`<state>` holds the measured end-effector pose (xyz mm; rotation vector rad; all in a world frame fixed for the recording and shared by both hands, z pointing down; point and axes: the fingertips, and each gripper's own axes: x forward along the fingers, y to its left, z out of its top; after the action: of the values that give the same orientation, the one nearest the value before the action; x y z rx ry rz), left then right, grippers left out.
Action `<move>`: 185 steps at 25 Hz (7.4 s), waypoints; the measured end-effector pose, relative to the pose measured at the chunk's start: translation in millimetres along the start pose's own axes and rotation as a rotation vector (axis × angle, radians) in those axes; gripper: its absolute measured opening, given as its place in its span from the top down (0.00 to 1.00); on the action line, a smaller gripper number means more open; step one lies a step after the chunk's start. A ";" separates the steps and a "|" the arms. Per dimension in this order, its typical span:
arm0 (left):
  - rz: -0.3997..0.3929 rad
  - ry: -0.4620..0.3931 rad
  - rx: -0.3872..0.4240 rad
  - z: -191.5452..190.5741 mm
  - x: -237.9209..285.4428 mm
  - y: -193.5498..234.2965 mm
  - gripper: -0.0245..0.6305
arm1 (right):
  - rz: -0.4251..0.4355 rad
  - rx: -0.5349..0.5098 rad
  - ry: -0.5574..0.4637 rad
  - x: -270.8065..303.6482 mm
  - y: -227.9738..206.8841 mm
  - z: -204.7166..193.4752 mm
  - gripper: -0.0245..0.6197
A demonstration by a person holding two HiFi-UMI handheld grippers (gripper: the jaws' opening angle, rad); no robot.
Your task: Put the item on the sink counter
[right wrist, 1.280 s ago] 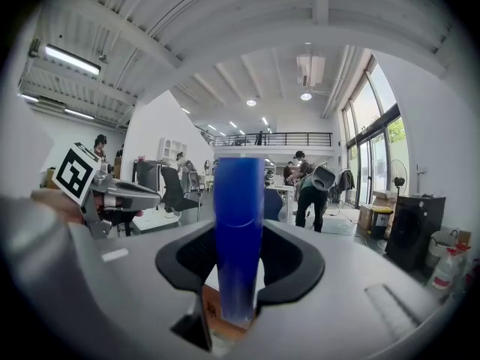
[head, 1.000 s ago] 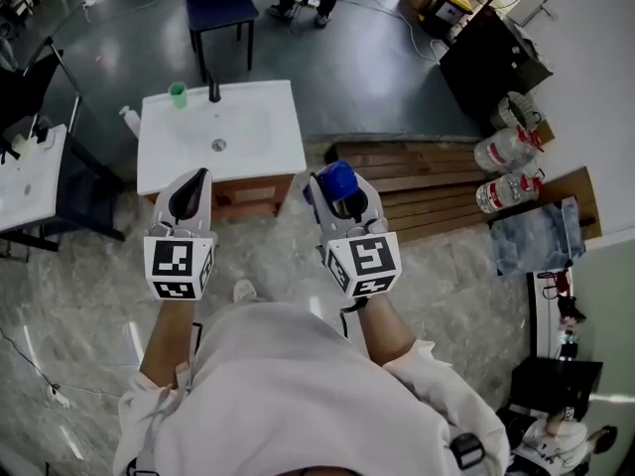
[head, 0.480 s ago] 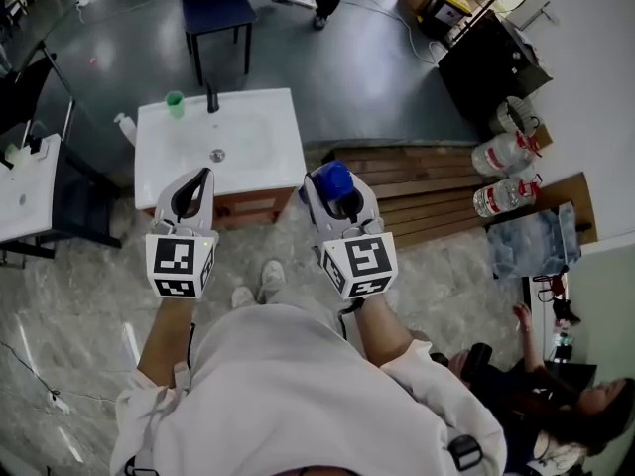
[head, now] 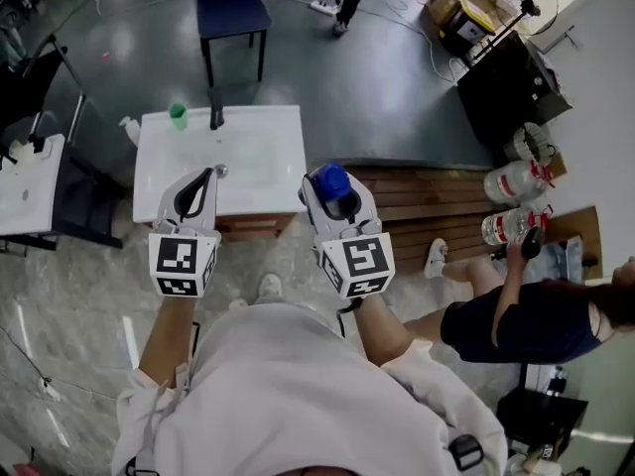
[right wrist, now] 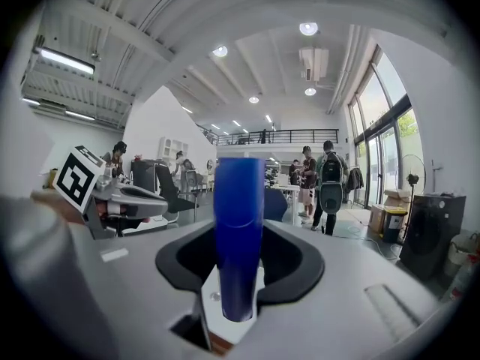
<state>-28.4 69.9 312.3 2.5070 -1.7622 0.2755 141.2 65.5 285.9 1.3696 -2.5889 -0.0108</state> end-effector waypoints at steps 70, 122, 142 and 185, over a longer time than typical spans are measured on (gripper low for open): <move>-0.090 0.069 -0.019 -114.4 310.4 147.0 0.97 | 0.174 0.005 0.085 379.1 -76.1 -135.5 0.73; -0.111 0.095 0.007 -186.5 356.9 192.0 0.96 | 0.204 0.030 0.125 462.3 -56.9 -279.6 0.73; -0.103 0.101 -0.010 -190.5 353.0 193.6 0.96 | 0.189 -0.032 0.086 462.5 -52.5 -275.4 0.68; -0.090 -0.023 0.018 -109.7 317.4 180.7 0.96 | 0.075 -0.048 -0.082 392.2 -77.5 -141.5 0.68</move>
<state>-105.5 -269.0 469.1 2.6033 -1.6561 0.2599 17.7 -286.3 487.8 1.2804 -2.6872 -0.1189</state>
